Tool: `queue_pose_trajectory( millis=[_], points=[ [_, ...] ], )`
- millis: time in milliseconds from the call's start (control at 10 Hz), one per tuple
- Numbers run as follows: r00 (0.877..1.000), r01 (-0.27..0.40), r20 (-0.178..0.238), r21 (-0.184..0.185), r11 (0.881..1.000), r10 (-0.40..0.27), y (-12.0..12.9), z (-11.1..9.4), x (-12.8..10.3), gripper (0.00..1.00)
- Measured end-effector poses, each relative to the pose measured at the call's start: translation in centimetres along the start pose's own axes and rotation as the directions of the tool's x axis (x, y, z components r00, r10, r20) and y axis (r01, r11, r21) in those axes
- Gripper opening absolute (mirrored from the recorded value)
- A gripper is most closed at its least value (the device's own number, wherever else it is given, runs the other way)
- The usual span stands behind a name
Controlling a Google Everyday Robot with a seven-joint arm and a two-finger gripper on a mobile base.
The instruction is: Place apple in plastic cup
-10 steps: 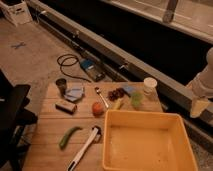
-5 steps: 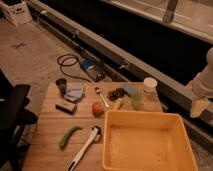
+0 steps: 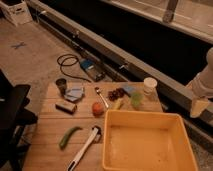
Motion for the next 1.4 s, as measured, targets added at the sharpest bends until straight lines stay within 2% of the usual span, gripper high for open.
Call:
queue_pose_trajectory(
  millis=[500,600,800,1100,1400],
  points=[
    [1.0,0.0,0.0,0.0,1.0,0.0,0.0,0.0,0.0,0.8],
    [1.0,0.004,-0.005,0.006,1.0,-0.004,-0.1,0.0,0.0,0.8],
    [1.0,0.02,-0.003,0.049,0.999,-0.02,-1.1,-0.7,-1.0,0.8],
    [0.991,0.12,0.057,0.069,0.99,-0.124,-2.1,-1.1,-6.1,0.8],
    [0.959,0.25,0.121,0.069,0.966,-0.256,-1.4,-1.1,-12.9,0.8]
  ],
)
